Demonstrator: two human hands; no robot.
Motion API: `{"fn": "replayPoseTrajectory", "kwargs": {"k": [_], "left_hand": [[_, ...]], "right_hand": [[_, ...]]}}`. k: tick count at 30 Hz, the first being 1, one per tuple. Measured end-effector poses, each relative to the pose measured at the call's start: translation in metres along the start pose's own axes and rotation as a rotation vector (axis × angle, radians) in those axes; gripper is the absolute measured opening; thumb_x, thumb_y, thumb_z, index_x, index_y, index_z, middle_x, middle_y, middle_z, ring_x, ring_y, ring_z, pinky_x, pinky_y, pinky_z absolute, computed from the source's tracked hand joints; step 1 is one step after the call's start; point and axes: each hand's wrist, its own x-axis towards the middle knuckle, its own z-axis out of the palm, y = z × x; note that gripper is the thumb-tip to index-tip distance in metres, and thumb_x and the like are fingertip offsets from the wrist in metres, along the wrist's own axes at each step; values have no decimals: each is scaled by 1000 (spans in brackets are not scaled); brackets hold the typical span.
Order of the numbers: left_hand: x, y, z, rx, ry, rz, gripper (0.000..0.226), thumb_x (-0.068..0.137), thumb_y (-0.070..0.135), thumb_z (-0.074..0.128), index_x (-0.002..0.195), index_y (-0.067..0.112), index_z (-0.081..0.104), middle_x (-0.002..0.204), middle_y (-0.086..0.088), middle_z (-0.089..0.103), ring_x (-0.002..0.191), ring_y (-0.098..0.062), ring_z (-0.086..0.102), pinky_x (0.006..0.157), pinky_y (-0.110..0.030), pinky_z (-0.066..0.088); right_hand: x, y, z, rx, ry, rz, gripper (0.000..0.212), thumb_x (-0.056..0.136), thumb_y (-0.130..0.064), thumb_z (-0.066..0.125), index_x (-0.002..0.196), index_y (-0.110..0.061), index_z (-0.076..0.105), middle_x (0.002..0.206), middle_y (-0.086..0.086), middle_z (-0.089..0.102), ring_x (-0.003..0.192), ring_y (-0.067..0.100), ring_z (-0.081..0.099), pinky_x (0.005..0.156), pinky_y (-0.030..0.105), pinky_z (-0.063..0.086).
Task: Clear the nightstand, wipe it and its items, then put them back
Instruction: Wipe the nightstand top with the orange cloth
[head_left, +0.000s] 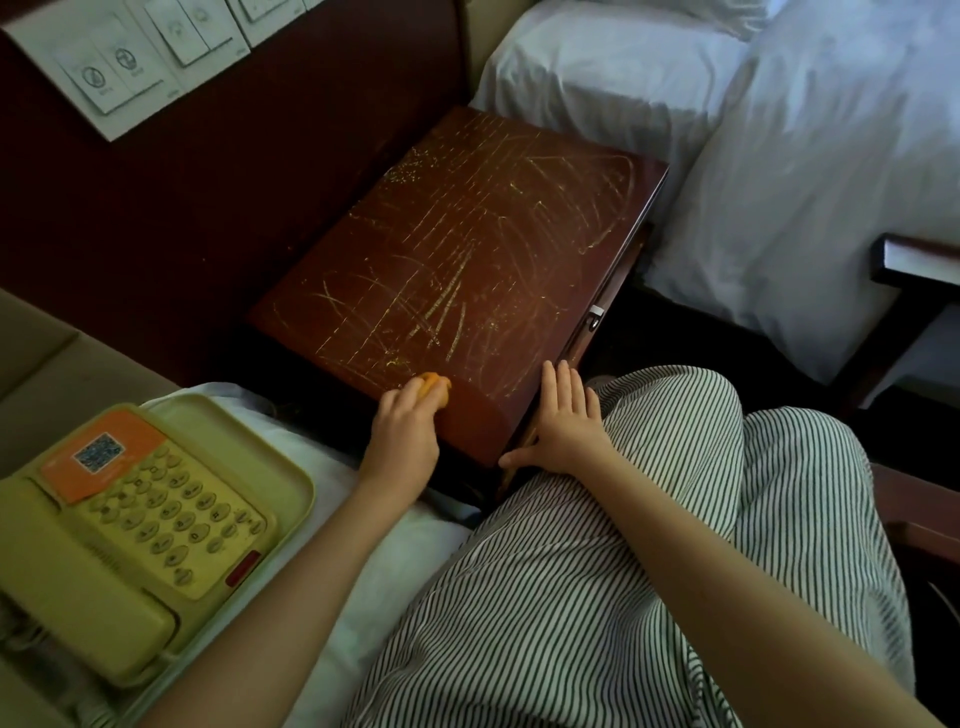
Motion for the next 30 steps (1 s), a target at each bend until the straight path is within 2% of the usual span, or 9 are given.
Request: {"fn": "replayPoseTrajectory", "kwargs": {"k": [4, 6, 10, 12, 17, 21, 24, 27, 30], "left_hand": [[5, 22, 7, 35, 15, -64, 44, 94, 4, 42, 136, 16, 46, 133, -1, 48, 111, -22, 43, 92, -33, 41], [-5, 34, 12, 15, -11, -2, 44, 93, 5, 43, 135, 17, 48, 133, -1, 49, 111, -22, 45, 91, -33, 43], [-29, 46, 20, -37, -104, 232, 48, 85, -2, 54, 130, 15, 53, 130, -6, 54, 109, -27, 51, 89, -41, 49], [-32, 37, 17, -38, -100, 261, 50, 83, -5, 55, 128, 16, 55, 127, -5, 56, 106, -27, 52, 86, -42, 51], [-3, 4, 5, 22, 1, -51, 51, 89, -4, 46, 135, 17, 47, 132, -3, 49, 112, -25, 43, 92, -38, 45], [14, 34, 6, 7, -11, -140, 49, 93, 2, 40, 137, 21, 44, 140, 1, 43, 119, -22, 39, 98, -33, 37], [0, 56, 10, -33, -80, 9, 45, 94, 9, 43, 135, 27, 47, 139, 6, 44, 119, -19, 41, 94, -34, 41], [-20, 49, 9, -76, -143, 215, 46, 91, 3, 47, 131, 23, 53, 133, 1, 52, 112, -23, 48, 91, -37, 46], [-25, 18, 7, -83, -79, 166, 49, 86, -6, 51, 128, 19, 56, 127, -3, 56, 106, -26, 50, 89, -40, 48]], "right_hand": [[3, -2, 0, -12, 4, 28, 137, 66, -65, 70, 143, -7, -29, 153, 10, -29, 141, 25, -24, 114, 43, -11], [4, -1, 1, -12, -4, 24, 137, 67, -66, 69, 143, -8, -29, 153, 9, -29, 141, 25, -24, 115, 43, -11], [5, 0, 3, -7, 8, 19, 132, 71, -64, 67, 143, -9, -28, 154, 8, -28, 142, 24, -23, 116, 44, -10], [4, 0, 2, -17, 5, 16, 132, 70, -65, 67, 143, -9, -28, 154, 8, -27, 142, 24, -23, 115, 44, -11], [0, 0, -2, -52, 6, 9, 131, 70, -66, 66, 144, -9, -26, 154, 8, -25, 142, 24, -22, 115, 44, -10], [0, -1, -3, -99, -5, 20, 128, 72, -68, 62, 144, -8, -26, 155, 8, -24, 143, 24, -21, 115, 44, -10], [-2, 0, -6, -195, 4, 23, 123, 74, -74, 52, 145, -9, -25, 155, 8, -23, 143, 24, -19, 114, 45, -11], [-1, 2, -5, -240, 25, 32, 116, 78, -74, 46, 145, -11, -24, 156, 6, -21, 144, 24, -17, 116, 46, -10], [-1, 3, -5, -228, 25, 15, 115, 79, -73, 47, 146, -11, -23, 156, 7, -20, 144, 24, -16, 115, 46, -9]]}}
